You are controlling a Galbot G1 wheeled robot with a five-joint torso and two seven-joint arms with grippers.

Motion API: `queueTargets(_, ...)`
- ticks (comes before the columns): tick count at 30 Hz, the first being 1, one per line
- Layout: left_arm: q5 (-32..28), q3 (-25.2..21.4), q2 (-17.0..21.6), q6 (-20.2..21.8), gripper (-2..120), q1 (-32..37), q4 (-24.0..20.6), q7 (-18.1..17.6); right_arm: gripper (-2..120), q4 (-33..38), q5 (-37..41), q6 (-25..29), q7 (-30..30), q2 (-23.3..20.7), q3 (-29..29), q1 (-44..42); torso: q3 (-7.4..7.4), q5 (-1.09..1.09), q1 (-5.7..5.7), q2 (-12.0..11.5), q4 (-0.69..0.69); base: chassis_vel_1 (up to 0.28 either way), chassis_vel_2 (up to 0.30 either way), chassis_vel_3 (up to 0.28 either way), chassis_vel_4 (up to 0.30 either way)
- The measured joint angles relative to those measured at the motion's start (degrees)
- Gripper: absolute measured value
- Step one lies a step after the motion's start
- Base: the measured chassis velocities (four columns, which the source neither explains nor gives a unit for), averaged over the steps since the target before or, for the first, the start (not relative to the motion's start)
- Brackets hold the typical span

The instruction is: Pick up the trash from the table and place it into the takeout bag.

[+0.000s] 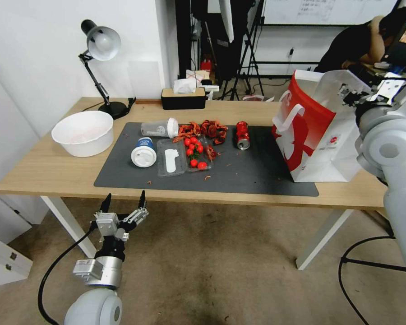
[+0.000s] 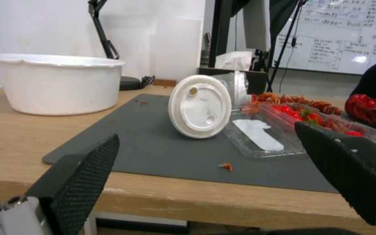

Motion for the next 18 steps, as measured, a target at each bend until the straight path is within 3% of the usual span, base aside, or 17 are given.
queueTargets(4,0.0,0.0,0.1,0.0,100,-0.2,0.0,0.0,90,2.3,1.8,11.4,-9.2,0.1,0.9,-1.0,0.00,-0.02,0.00,0.0,0.02,0.000,0.000,0.000,0.000)
queueTargets(5,0.0,0.0,0.1,0.0,100,-0.2,0.0,0.0,90,2.3,1.8,11.4,-9.2,0.1,0.9,-1.0,0.00,-0.02,0.00,0.0,0.02,0.000,0.000,0.000,0.000)
queueTargets(8,-0.1,-0.1,0.2,0.1,100,-0.3,0.0,0.0,99,5.2,0.9,17.9,-18.1,-0.1,1.8,-5.6,0.00,-0.01,0.00,0.0,0.01,0.000,0.000,0.000,0.000)
queueTargets(9,-0.1,-0.1,0.2,0.1,100,-0.3,0.0,0.0,99,5.2,0.9,17.9,-18.1,-0.1,1.8,-5.6,0.00,-0.01,0.00,0.0,0.01,0.000,0.000,0.000,0.000)
queueTargets(12,-0.4,-0.2,0.5,0.1,100,-0.2,-0.1,0.0,100,10.7,-5.7,24.0,-30.4,0.2,2.9,-17.0,0.00,0.03,0.00,0.0,-0.02,0.000,0.000,0.000,0.000)
queueTargets(18,-0.5,-0.3,0.6,0.1,100,-0.2,-0.3,0.0,100,13.6,-13.0,26.9,-36.8,0.9,3.2,-23.7,-0.01,-0.02,0.00,0.0,-0.01,0.000,0.000,0.000,0.000)
